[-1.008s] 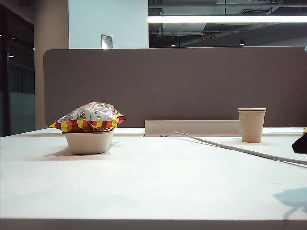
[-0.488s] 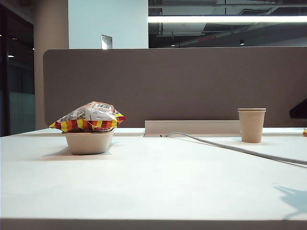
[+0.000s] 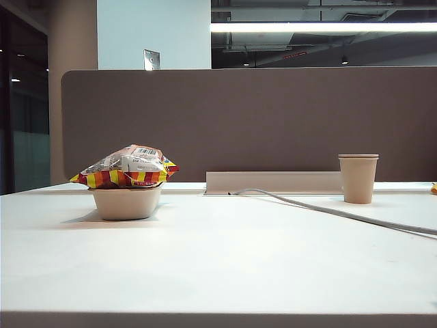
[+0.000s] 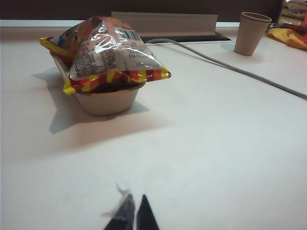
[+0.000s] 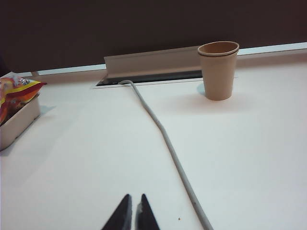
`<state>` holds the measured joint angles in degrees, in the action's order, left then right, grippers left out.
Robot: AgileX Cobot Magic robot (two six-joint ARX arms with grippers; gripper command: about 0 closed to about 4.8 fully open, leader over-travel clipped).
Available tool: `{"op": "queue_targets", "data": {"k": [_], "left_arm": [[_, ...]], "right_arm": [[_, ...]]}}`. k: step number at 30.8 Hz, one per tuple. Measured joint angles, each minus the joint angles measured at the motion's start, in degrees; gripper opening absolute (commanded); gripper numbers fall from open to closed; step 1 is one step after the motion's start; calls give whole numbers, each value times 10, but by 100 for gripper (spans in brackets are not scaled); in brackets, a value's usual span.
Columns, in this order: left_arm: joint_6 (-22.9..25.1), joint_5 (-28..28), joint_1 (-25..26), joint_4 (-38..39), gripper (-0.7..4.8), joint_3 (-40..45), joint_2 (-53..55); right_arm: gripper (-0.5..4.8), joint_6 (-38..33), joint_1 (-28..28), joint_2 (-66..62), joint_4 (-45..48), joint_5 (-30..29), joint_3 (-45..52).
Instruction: Pick up a bag of chips and put them in the box.
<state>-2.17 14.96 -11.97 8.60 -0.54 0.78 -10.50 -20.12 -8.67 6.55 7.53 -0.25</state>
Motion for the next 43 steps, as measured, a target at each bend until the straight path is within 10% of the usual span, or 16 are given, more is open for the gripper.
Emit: {"op": "queue_targets", "data": {"k": [43], "left_arm": [[0, 0, 0, 0, 18, 0, 0]], "right_arm": [[26, 0, 110, 85, 0, 0, 0]]}}
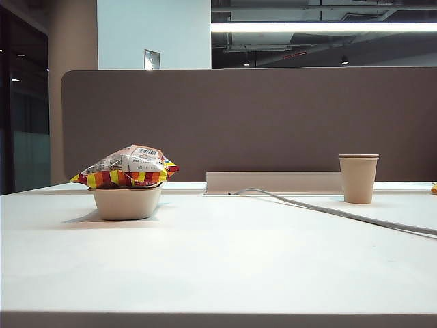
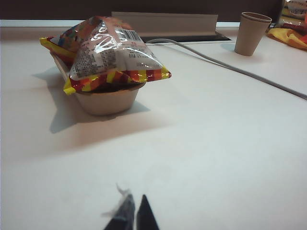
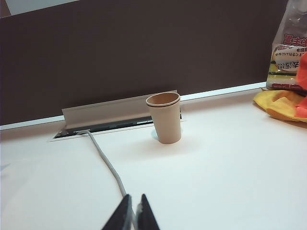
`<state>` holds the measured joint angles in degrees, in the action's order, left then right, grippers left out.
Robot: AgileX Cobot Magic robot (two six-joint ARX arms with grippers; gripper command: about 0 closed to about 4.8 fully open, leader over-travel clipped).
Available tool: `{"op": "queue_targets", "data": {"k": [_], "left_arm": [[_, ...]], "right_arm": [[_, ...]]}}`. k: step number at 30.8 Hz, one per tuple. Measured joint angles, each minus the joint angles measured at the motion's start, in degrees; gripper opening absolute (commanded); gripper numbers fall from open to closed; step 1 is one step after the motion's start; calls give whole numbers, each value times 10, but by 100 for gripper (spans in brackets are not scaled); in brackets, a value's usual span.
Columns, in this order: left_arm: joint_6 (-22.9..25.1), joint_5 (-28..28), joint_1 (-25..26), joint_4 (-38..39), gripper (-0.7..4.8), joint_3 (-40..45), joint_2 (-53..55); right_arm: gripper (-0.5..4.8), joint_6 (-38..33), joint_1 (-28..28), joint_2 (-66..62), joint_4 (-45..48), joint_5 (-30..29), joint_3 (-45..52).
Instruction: Pick up a bag of chips and put them in the box.
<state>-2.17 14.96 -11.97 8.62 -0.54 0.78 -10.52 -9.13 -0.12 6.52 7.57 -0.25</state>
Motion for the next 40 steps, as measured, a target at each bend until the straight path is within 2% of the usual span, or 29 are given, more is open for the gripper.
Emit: {"op": "queue_targets", "data": {"k": [18, 25, 32, 36, 40], "left_arm": [[0, 0, 0, 0, 18, 0, 0], [0, 0, 0, 0, 19, 0, 0], [0, 0, 0, 0, 19, 0, 0], [0, 0, 0, 0, 19, 0, 0], [0, 0, 0, 0, 19, 0, 0]], "right_arm": [[26, 0, 0, 0, 0, 0, 0], [26, 29, 3, 0, -1, 2, 0], [26, 33, 3, 0, -56, -5, 0], [26, 70, 3, 0, -70, -63, 0], [26, 129, 3, 0, -75, -177, 0]]}}
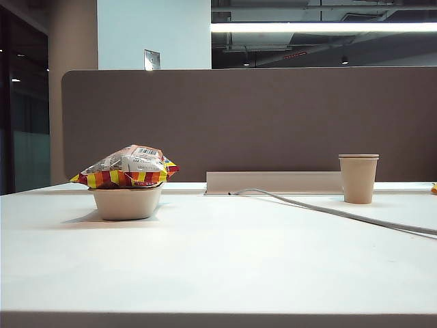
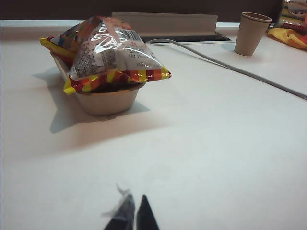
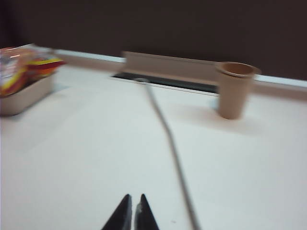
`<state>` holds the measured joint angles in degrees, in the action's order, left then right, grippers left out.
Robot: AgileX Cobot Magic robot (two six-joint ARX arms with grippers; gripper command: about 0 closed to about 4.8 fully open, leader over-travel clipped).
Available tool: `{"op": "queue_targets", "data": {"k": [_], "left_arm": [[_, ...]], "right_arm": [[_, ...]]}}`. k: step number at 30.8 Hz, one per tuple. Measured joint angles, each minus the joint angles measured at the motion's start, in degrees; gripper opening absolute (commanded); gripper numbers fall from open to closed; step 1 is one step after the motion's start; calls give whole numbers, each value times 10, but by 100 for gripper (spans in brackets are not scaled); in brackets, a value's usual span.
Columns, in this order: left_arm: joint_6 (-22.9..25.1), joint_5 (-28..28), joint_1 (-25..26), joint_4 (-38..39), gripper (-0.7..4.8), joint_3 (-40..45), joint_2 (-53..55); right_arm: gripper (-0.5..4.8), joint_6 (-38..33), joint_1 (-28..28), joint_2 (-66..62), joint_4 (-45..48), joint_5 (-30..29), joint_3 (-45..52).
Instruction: Pick up a bag of chips and put them in the box.
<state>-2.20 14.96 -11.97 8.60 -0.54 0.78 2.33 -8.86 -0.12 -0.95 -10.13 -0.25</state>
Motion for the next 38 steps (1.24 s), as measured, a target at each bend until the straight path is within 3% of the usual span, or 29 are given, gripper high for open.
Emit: {"op": "queue_targets", "data": {"k": [3, 13, 22, 38], "left_arm": [[0, 0, 0, 0, 19, 0, 0], [0, 0, 0, 0, 20, 0, 0], [0, 0, 0, 0, 20, 0, 0], [0, 0, 0, 0, 20, 0, 0]], "right_arm": [[26, 10, 0, 0, 0, -31, 0], [26, 23, 0, 0, -18, -31, 0], [26, 25, 0, 0, -31, 38, 0], [26, 24, 0, 0, -27, 40, 0]]}}
